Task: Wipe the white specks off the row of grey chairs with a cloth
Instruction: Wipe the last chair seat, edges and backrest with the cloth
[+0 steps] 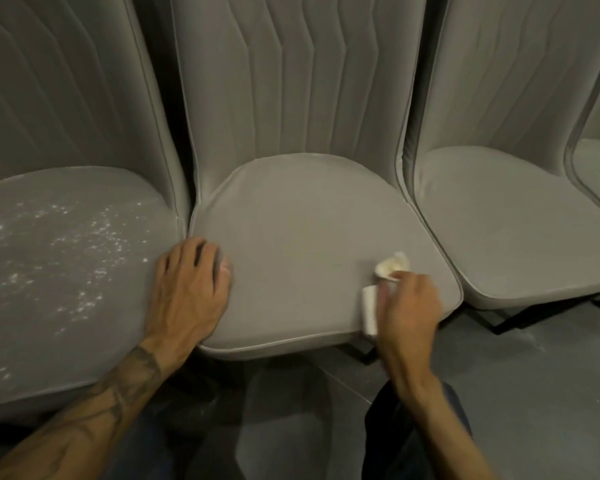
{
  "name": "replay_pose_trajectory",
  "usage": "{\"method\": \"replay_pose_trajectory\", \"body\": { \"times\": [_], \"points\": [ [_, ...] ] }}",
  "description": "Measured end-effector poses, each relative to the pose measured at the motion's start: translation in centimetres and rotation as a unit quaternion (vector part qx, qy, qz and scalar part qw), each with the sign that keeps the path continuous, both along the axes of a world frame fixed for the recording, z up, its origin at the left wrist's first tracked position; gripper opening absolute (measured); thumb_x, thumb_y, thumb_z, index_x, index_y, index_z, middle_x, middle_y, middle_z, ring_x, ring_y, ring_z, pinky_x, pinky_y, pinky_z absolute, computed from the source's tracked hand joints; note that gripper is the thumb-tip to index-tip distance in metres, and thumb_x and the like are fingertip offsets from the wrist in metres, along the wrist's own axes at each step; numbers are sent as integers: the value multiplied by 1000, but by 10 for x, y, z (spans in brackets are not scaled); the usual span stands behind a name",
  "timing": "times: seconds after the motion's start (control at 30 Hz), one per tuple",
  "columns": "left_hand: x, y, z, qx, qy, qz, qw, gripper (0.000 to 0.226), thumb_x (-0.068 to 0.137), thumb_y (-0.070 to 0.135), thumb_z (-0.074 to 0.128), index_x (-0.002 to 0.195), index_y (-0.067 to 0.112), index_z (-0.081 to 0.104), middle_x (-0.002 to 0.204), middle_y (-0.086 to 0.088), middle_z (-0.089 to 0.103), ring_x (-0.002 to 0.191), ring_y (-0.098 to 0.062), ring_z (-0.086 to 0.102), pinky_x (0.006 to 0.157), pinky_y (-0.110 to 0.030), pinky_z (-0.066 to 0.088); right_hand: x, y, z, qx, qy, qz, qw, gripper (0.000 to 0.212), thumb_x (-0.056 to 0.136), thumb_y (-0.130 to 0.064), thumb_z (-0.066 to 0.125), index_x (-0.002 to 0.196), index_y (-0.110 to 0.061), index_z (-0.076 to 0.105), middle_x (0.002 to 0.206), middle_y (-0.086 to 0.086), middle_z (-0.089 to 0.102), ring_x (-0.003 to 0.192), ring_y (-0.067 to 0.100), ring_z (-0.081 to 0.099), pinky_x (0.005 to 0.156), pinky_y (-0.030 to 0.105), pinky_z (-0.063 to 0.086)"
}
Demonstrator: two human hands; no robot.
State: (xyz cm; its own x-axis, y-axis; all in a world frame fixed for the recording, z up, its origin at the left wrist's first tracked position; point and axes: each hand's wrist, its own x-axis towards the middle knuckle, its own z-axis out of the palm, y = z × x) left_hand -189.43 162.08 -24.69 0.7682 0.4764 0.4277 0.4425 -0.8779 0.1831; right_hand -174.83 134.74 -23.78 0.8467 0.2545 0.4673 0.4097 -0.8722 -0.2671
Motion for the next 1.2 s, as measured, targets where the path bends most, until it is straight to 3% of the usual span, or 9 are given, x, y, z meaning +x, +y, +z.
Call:
{"method": "replay_pose_trajectory", "body": {
  "times": [0.17, 0.33, 0.47, 0.67, 0.8, 0.9, 1.03, 1.13, 1.2],
  "points": [
    [-1, 1, -4, 2, -14, 6, 1000, 30, 104, 38, 37, 114, 15, 54, 120, -11, 53, 105, -33, 52, 89, -48, 41, -14, 11, -6, -31, 1, 135, 990, 11, 98, -25, 55, 97, -14, 57, 92, 6, 53, 79, 26, 48, 69, 40, 34],
    [1, 1, -4, -6, -20, 19, 1000, 32, 103, 37, 38, 115, 14, 55, 120, -13, 54, 106, -34, 52, 90, -50, 41, 60, -66, 5, -29, -4, 10, 1000, 32, 97, -27, 43, 91, 2, 55, 89, 26, 54, 77, 42, 52, 66, 48, 38],
    [1, 2, 2, -24, -30, 60, 997, 28, 102, 29, 40, 114, 11, 57, 113, -15, 57, 102, -36, 53, 89, -51, 41, 89, -55, 11, 11, 7, -39, 999, 33, 95, -24, 47, 100, 7, 54, 95, 33, 53, 85, 47, 51, 71, 50, 39],
    [2, 34, 11, -19, 13, 107, 994, 21, 97, 4, 60, 118, 6, 64, 112, -22, 62, 103, -43, 58, 89, -54, 40, 85, 21, 17, 20, -42, 152, 987, 15, 84, 1, 66, 83, 5, 52, 80, 29, 52, 72, 44, 51, 65, 50, 43],
    [7, 49, 20, -19, 64, 93, 993, 19, 102, 16, 58, 119, 11, 66, 115, -17, 64, 104, -40, 57, 88, -51, 41, 65, 36, 5, -28, 13, 316, 948, 17, 92, -15, 59, 101, -1, 58, 92, 20, 53, 80, 38, 50, 72, 48, 46],
    [7, 52, 21, 24, 81, 82, 993, 27, 103, 27, 45, 113, 15, 66, 111, -11, 63, 99, -37, 57, 84, -49, 41, 100, 39, 10, -44, 32, 279, 959, 14, 92, -9, 61, 102, 1, 59, 93, 21, 53, 81, 40, 51, 74, 51, 45],
    [11, 58, 17, 60, 84, 82, 991, 31, 100, 31, 40, 113, 16, 64, 110, -9, 60, 96, -35, 56, 80, -48, 41, 127, 86, 25, -39, 23, 186, 982, 10, 77, 13, 68, 81, 12, 59, 79, 31, 57, 70, 47, 56, 61, 53, 47],
    [22, 60, 19, 44, 79, 71, 993, 30, 100, 32, 42, 114, 16, 63, 109, -11, 60, 93, -36, 55, 78, -47, 40, 120, 117, 14, -70, 60, 170, 981, 16, 97, -8, 50, 102, 5, 57, 101, 28, 57, 92, 42, 53, 79, 50, 37],
    [32, 62, 20, 38, 77, 46, 995, 32, 101, 33, 40, 117, 17, 63, 111, -10, 60, 94, -35, 55, 79, -47, 41, 127, 119, 7, -64, 61, 194, 977, 21, 99, -14, 48, 106, 3, 58, 103, 25, 56, 92, 41, 51, 79, 49, 37]
  ]
}}
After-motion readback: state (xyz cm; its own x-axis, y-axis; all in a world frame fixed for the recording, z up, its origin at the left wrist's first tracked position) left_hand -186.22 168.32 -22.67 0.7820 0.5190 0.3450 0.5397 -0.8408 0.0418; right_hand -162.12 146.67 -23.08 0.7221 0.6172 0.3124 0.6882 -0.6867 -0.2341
